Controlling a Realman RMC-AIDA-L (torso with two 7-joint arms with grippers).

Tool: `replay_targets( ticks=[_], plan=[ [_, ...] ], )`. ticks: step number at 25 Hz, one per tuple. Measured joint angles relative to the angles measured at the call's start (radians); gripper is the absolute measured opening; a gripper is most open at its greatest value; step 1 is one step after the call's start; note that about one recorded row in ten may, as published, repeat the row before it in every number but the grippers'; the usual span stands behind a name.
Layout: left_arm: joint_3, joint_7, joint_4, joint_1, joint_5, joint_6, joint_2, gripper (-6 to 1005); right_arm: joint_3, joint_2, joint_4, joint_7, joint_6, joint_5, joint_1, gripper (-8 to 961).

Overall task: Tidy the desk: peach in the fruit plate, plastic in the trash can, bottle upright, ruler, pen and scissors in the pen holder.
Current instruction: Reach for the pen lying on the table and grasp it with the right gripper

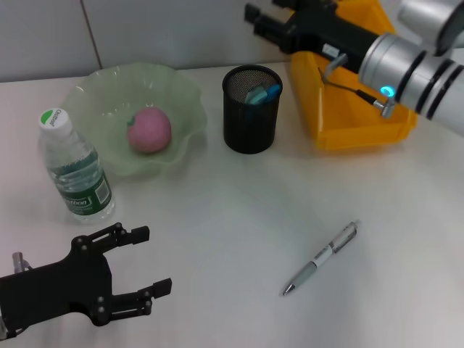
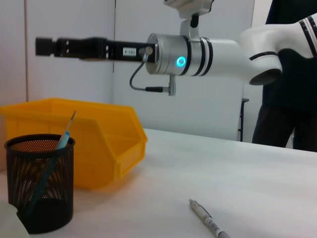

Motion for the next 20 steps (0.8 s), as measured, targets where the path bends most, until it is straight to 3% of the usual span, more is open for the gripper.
replay_targets(
  ticks=[4, 10, 13, 14, 15, 17, 19, 20],
  plan=[
    [0.0, 0.002, -0.003, 0.0, 0.002, 0.001, -0.001, 843, 0.0, -0.004, -0.024, 0.001, -0.147, 0.197, -0.076, 623],
    [0.0, 0.005, -0.027, -0.002, 0.004, -0.018, -0.007, 843, 0.012, -0.016, -0.068, 0.06, -0.353, 0.232, -0.154, 623],
    [0.0, -0.004, -0.039, -0.004, 0.004, -0.018, -0.011, 843, 0.012, -0.048, -0.076, 0.139, -0.481, 0.178, -0.172, 622],
    [0.001, -0.009, -0.041, -0.004, 0.004, -0.017, -0.016, 842, 0.013, -0.074, -0.078, 0.181, -0.545, 0.116, -0.17, 622],
    [0.001, -0.009, -0.041, -0.004, 0.004, -0.017, -0.016, 842, 0.013, -0.074, -0.078, 0.181, -0.545, 0.116, -0.17, 622],
    [0.005, -0.01, -0.041, -0.004, 0.004, -0.017, -0.019, 842, 0.02, -0.102, -0.091, 0.226, -0.595, 0.038, -0.162, 623],
    [0.009, -0.013, -0.041, -0.004, 0.005, -0.015, -0.021, 842, 0.075, -0.131, -0.159, 0.304, -0.65, -0.139, -0.146, 623],
    [0.009, -0.013, -0.041, -0.004, 0.005, -0.015, -0.021, 842, 0.075, -0.131, -0.159, 0.304, -0.65, -0.139, -0.146, 623]
  ],
)
